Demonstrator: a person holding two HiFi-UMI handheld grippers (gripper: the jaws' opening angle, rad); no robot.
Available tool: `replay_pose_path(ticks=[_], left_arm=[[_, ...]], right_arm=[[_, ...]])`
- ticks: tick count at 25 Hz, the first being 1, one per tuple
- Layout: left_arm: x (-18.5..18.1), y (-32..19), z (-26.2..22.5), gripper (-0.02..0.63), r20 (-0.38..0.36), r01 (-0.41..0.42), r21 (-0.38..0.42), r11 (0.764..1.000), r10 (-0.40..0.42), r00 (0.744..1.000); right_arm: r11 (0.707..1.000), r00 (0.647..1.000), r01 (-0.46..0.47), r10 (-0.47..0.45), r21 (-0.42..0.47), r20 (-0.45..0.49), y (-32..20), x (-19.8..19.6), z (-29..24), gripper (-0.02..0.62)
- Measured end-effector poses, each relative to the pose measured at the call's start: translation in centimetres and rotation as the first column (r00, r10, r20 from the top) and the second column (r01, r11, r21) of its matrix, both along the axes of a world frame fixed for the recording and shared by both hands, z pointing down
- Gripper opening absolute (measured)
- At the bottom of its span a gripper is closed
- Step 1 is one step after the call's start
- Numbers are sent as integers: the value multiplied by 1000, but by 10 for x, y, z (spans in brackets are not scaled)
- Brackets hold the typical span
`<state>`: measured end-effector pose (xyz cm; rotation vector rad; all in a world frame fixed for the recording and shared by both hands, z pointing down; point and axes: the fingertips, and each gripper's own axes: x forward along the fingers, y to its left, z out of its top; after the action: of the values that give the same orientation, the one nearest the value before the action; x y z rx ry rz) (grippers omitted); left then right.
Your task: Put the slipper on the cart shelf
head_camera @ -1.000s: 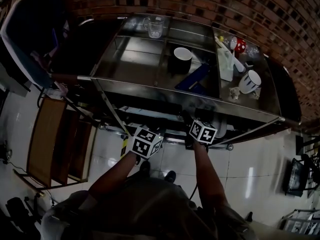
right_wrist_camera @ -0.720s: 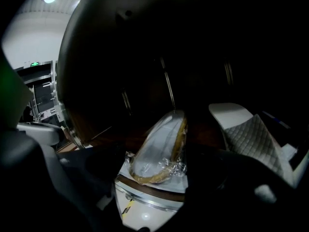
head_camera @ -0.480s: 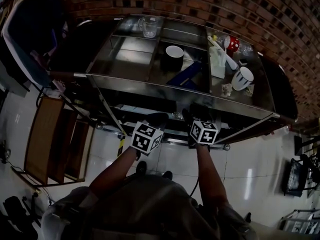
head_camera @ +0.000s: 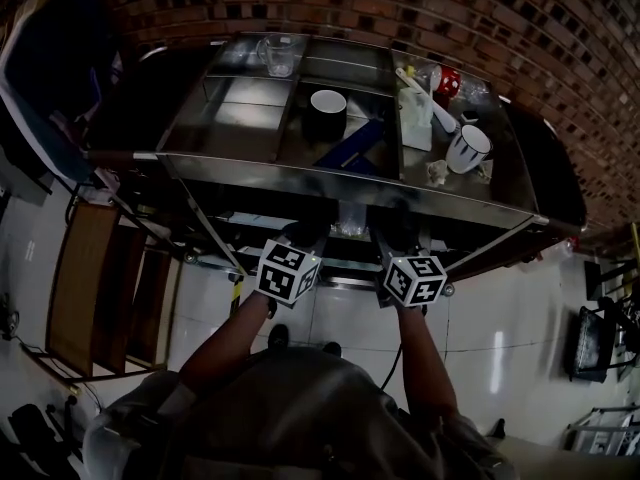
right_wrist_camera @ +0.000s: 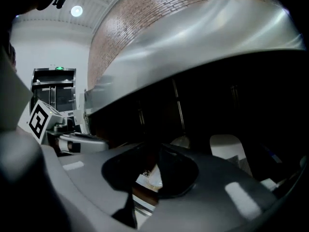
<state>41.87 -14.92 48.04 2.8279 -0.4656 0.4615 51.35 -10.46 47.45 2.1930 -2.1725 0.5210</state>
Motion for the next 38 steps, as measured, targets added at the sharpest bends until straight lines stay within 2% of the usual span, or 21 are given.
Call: replay_pose_path(ticks=[1, 3, 14, 24, 38], left_arm=[[0, 0, -2, 8, -3, 1, 2, 1000, -1, 1000], [0, 0, -6, 8, -6, 3, 4, 1000, -3, 1000], [2, 9, -27, 8, -19, -20, 21, 1000, 21, 1000], [3, 13, -36, 8, -22, -26, 31, 999, 27, 999], [5, 22, -35, 8, -15, -42, 21, 999, 42, 999]], right_arm=[[1000, 1000, 10, -10, 11, 6, 3, -3, -4, 35], [999, 999, 33, -34, 29, 17, 8, -9, -11, 0], [981, 985, 167, -170, 96, 19, 20, -37, -55, 0], [983, 985, 172, -170, 67, -27, 21, -36, -54, 0], [987, 989, 147, -146, 71, -13, 25, -34, -53, 0]])
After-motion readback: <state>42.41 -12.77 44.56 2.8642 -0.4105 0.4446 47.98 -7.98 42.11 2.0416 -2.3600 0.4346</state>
